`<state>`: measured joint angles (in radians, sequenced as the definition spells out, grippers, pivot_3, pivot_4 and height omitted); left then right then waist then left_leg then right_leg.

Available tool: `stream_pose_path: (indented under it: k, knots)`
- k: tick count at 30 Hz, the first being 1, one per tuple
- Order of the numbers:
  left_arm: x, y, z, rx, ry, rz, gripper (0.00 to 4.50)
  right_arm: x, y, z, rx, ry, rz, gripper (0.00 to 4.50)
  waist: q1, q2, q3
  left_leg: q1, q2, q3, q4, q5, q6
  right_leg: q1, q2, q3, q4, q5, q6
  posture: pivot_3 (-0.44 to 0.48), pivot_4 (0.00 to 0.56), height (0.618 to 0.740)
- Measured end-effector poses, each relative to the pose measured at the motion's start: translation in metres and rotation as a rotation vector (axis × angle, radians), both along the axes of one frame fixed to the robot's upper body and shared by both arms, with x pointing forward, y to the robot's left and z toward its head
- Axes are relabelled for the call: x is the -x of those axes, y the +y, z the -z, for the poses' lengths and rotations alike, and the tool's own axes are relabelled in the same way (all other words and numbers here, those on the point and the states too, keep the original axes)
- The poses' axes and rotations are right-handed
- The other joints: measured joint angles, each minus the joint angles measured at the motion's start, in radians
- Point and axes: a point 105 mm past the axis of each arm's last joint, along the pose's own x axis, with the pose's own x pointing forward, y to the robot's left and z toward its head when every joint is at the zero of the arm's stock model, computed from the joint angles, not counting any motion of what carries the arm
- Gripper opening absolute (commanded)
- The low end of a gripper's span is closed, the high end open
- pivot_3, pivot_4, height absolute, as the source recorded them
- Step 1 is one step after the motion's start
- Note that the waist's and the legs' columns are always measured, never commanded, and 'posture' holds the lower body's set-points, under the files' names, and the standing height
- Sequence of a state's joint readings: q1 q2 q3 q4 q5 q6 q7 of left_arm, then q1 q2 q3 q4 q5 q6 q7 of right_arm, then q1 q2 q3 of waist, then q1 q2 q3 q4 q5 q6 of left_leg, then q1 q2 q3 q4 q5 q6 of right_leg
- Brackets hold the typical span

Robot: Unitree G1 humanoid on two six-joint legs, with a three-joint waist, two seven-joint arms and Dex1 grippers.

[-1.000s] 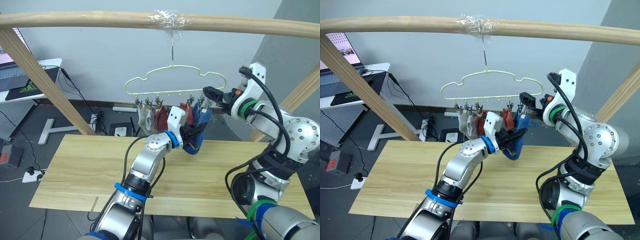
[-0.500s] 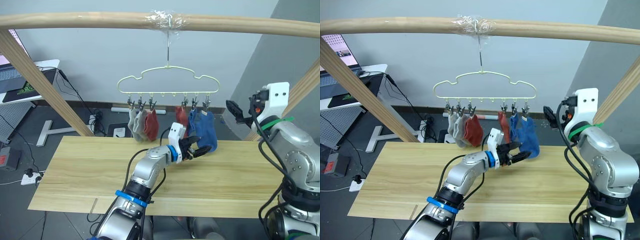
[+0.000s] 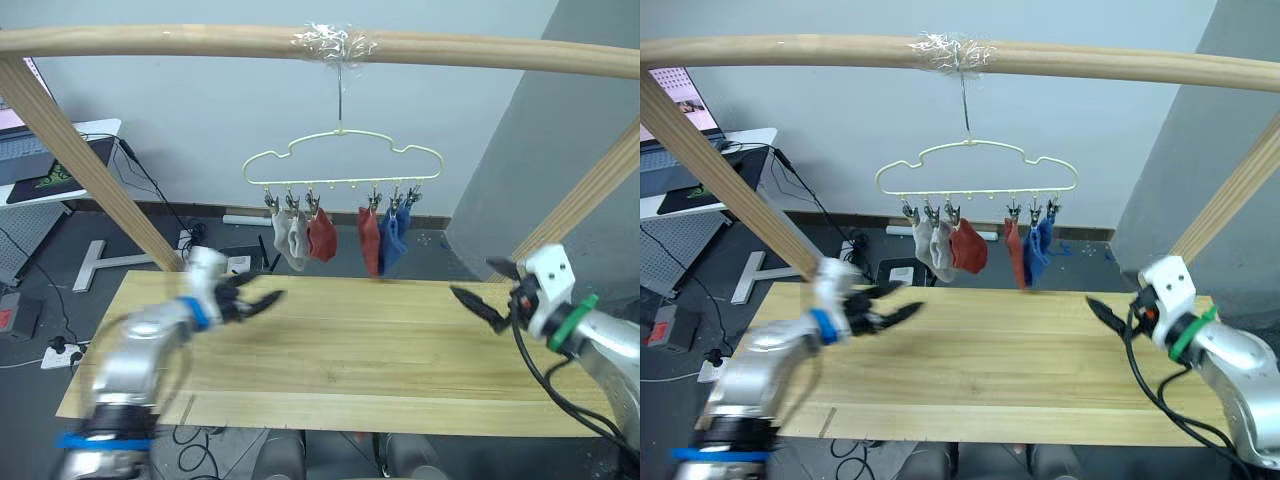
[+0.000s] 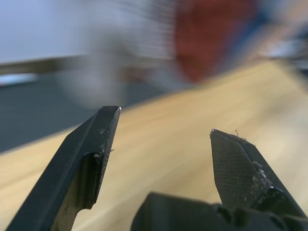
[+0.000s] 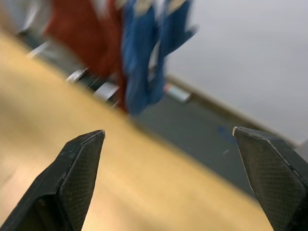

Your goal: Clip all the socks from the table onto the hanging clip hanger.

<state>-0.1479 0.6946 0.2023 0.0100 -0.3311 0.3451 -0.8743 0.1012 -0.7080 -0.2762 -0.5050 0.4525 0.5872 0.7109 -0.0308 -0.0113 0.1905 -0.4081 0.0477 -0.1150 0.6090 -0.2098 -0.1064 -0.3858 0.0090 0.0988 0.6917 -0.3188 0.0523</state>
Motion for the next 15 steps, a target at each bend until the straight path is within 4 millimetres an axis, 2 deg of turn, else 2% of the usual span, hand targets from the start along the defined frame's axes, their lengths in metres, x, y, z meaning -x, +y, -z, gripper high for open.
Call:
stream_pose_path:
  k: [2,4,6,11,15]
  knots:
    - [0.01,0.02,-0.006,-0.072,-0.01,-0.008,3.45,0.01,-0.001,-0.001,0.009,0.025,-0.07,4.5,0.005,0.0,0.0,0.001,-0.001,0.001,0.0,0.0,0.0,0.003,-0.002,0.0,-0.004,0.0,0.0,0.165,0.131,0.74]
    - [0.022,0.04,0.003,-0.104,0.04,-0.046,3.45,0.02,-0.008,0.002,0.03,0.066,-0.1,4.5,0.011,0.0,0.0,0.005,0.0,0.001,-0.001,0.0,0.0,0.009,-0.002,0.0,-0.01,0.0,0.0,0.172,0.128,0.74]
    - [0.03,0.053,0.011,-0.111,0.078,-0.085,3.45,0.02,-0.015,0.001,0.03,0.064,-0.091,4.5,0.014,-0.003,-0.001,0.007,0.0,0.001,-0.001,0.0,0.0,0.012,-0.002,0.0,-0.011,0.0,0.001,0.18,0.12,0.74]
    - [0.032,0.054,0.009,-0.111,0.068,-0.092,3.45,0.016,-0.023,0.0,0.018,0.042,-0.054,4.5,0.034,-0.006,-0.003,0.008,0.0,0.001,0.0,0.0,0.0,0.012,-0.002,0.0,-0.01,0.001,0.002,0.179,0.111,0.74]
    - [0.028,0.046,0.01,-0.084,0.046,-0.093,3.45,0.011,-0.026,-0.001,0.022,0.024,-0.033,4.5,0.048,-0.007,-0.004,0.008,0.0,0.002,0.0,0.0,0.0,0.012,-0.002,0.0,-0.011,0.001,0.002,0.177,0.104,0.74]
